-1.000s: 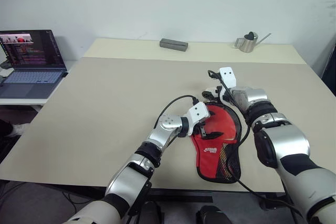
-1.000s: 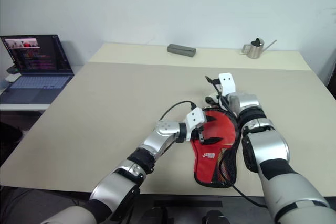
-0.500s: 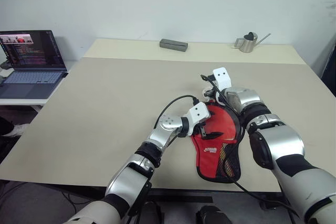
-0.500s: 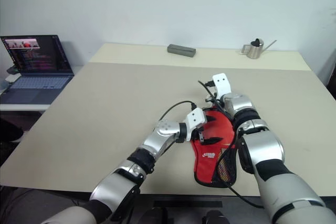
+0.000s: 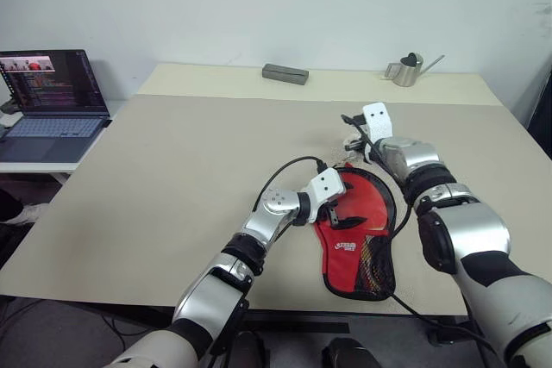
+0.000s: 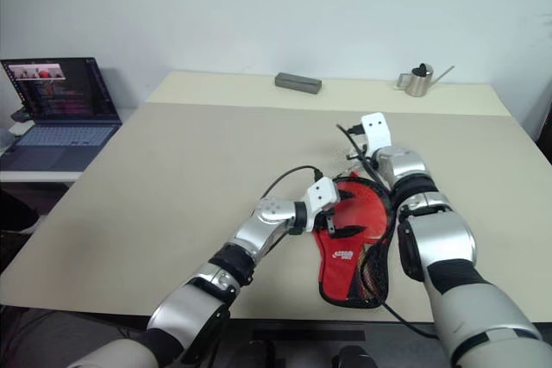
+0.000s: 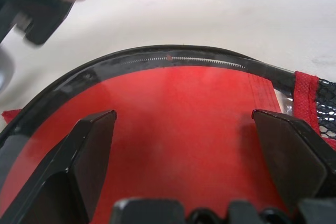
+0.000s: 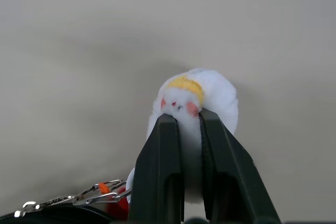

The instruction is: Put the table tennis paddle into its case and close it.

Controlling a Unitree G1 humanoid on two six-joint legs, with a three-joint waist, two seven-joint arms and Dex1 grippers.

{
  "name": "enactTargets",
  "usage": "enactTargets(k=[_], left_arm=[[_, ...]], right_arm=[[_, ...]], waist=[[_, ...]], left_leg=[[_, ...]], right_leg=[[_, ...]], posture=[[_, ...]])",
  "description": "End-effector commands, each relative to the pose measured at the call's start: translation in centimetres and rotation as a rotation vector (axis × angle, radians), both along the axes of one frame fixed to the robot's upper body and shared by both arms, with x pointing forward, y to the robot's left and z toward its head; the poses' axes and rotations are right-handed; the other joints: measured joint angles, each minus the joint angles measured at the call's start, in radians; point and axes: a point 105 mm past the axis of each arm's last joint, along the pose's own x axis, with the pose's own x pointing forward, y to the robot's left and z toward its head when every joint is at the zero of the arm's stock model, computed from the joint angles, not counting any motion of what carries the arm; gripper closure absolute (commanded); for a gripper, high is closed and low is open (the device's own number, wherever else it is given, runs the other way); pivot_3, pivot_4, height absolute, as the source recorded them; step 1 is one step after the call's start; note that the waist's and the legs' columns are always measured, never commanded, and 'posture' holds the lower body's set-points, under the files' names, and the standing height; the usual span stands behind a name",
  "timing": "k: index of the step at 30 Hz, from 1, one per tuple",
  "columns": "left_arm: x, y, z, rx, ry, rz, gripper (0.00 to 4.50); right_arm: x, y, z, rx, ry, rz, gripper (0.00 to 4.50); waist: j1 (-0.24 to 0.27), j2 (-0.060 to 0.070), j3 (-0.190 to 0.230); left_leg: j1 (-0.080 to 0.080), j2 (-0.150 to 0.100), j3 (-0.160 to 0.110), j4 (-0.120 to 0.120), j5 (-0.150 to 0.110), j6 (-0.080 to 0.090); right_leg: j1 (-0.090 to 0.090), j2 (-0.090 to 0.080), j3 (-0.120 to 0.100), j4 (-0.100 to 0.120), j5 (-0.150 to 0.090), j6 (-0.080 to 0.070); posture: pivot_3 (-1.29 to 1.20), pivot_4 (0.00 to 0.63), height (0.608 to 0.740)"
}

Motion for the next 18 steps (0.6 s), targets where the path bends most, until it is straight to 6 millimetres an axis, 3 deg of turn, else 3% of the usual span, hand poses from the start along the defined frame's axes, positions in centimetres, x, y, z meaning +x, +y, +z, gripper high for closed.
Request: enactTargets(k=[1,11,18], left_arm=[[-1.7,2.7,-6.5,0.174,0.179,0.040,0.00],[-1.8,2.8,-6.7,0.179,0.195,0.038,0.00],[-1.8,2.9,-6.8,0.188,0.195,0.041,0.00]], right_arm=[[0.2,-2.5,2.5,-0.014,-0.058,-0.035,4.45],[-1.5,-5.9,1.9,-0.049,-0.001,-0.028,4.45],[-4.3,-7.8,1.4,-0.106,0.052,0.012,4.45]], waist=[[0.000,0.000,0.000],[-0.003,0.002,-0.002],[-0.002,0.003,-0.003]], left_leg=[[0.000,0.000,0.000,0.000,0.000,0.000],[0.000,0.000,0.000,-0.001,0.000,0.000],[0.000,0.000,0.000,-0.001,0.000,0.000]], right_leg=[[0.000,0.000,0.000,0.000,0.000,0.000],[0.000,0.000,0.001,0.000,0.000,0.000],[0.000,0.000,0.001,-0.001,-0.001,0.000]], posture=[[0.00,0.150,0.740],[0.00,0.150,0.740],[0.00,0.150,0.740]])
